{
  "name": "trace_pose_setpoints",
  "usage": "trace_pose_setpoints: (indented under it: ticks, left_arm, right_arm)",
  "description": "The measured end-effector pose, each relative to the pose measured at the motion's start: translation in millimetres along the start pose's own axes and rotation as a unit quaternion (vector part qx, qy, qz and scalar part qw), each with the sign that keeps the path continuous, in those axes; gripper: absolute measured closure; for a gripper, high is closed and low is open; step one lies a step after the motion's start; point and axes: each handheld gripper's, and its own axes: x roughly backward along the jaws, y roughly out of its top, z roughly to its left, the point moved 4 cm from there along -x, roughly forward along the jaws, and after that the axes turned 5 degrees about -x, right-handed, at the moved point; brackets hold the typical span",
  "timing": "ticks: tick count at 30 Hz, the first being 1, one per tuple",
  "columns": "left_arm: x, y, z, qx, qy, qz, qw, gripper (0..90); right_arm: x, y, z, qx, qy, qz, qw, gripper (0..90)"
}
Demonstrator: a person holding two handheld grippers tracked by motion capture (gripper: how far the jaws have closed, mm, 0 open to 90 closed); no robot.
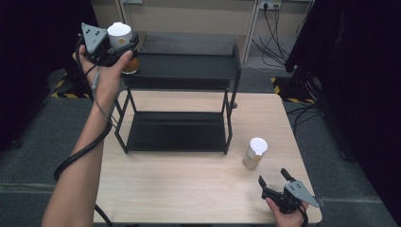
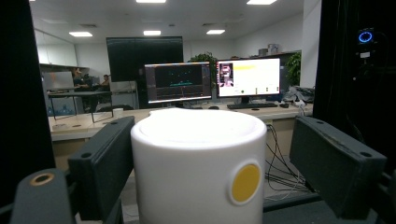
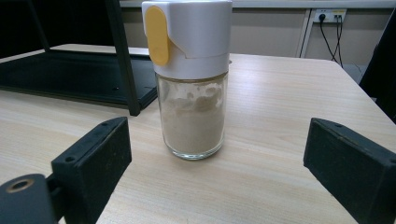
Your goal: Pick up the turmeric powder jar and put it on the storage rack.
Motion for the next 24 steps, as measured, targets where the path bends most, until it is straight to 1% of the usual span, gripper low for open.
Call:
trace_pose_setpoints:
  ticks: [9, 13, 16, 19, 24]
  left_arm:
    - [9.5, 5.4, -1.6, -0.004, 0.01, -0.004, 0.9999, 14.0]
    - [14.8, 5.4, -2.3, -0.004, 0.01, -0.008, 0.9999, 14.0]
    - [19.5, 4.9, -3.4, -0.006, 0.008, -0.011, 0.9999, 14.0]
    - [25.0, 5.1, -5.2, 0.0, 0.005, -0.011, 0.9999, 14.0]
    - [33.3, 3.3, -8.2, 0.003, 0.001, -0.013, 0.9999, 14.0]
  right_arm:
    - [-0.2, 0.3, 0.2, 0.004, 0.002, 0.001, 1.0, 7.9]
    - [-0.2, 0.2, 0.6, 0.007, 0.002, 0.001, 1.0, 7.9]
    - [-0.3, 0.4, 0.6, 0.007, 0.002, 0.002, 1.0, 7.9]
    - [-0.4, 0.5, 0.7, 0.007, 0.001, 0.002, 1.0, 7.9]
    - [-0.4, 0.4, 0.9, 0.008, 0.001, 0.002, 1.0, 7.9]
